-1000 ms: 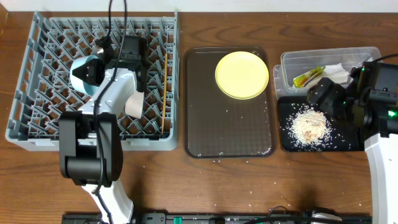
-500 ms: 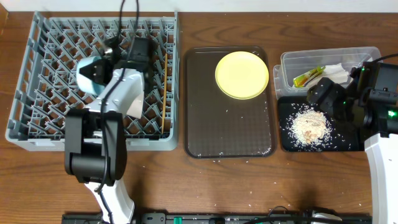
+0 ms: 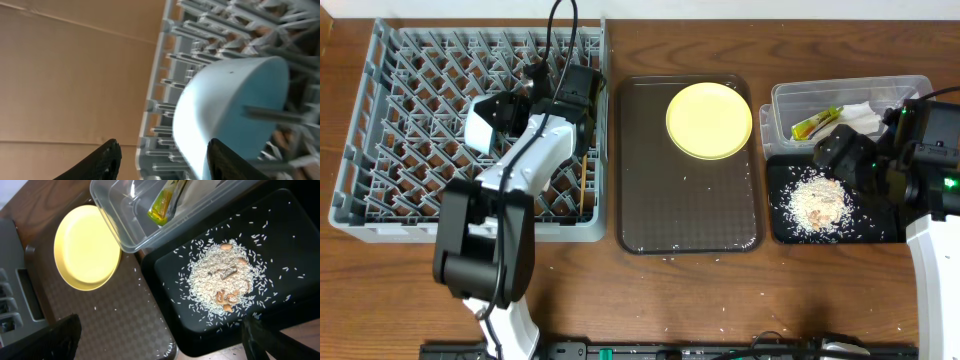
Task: Sort waste into correct bins and load items into the dishwasher
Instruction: 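Move the left gripper right to the yellow plate rim and grasp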
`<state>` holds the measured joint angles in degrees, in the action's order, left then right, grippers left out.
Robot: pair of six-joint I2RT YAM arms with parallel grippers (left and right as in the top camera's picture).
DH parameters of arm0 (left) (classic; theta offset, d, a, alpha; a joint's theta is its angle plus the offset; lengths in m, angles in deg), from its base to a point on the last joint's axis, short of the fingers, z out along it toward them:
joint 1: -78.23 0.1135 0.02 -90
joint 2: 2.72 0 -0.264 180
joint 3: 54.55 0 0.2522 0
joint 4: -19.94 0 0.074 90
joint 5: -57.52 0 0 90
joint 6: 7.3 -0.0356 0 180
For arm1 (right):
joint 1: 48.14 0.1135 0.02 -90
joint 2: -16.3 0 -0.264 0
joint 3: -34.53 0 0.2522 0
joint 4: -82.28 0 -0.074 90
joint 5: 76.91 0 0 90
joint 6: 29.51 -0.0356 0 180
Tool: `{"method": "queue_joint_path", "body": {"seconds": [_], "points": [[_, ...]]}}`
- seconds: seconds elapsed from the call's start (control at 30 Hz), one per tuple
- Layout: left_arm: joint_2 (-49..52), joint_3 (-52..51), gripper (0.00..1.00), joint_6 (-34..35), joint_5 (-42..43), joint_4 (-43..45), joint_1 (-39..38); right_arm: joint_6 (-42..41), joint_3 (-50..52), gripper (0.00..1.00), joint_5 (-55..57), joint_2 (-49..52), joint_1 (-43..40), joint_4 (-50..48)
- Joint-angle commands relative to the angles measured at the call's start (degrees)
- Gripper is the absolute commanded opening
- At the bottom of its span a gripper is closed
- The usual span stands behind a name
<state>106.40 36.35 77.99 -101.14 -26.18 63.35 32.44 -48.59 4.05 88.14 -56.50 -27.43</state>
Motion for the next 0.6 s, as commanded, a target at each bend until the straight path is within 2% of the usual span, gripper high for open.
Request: {"method": "queue_joint_path", "body": {"seconds": [0.0,0.13,0.4,0.57], "points": [[-7.5,0.3,0.57,3.9,9.8,-1.9,-1.0,-0.2,-0.3,0.99,0.0,0.1,-0.5,0.1],[-15.2,0.3,0.6,4.9,21.7,-3.9,-1.7,-0.2,-0.3,0.99,0.0,0.1,-0.5,0.1],[-27.1,0.3,0.61,8.5,36.3,-9.9,-1.7,-0.2,-0.3,0.99,0.0,0.1,-0.5,0.1],[-30.9,0.3,0.56,11.3,50.5,-15.9,-1.7,-0.2,-0.3,0.99,0.0,0.1,-0.5,0.1]]}}
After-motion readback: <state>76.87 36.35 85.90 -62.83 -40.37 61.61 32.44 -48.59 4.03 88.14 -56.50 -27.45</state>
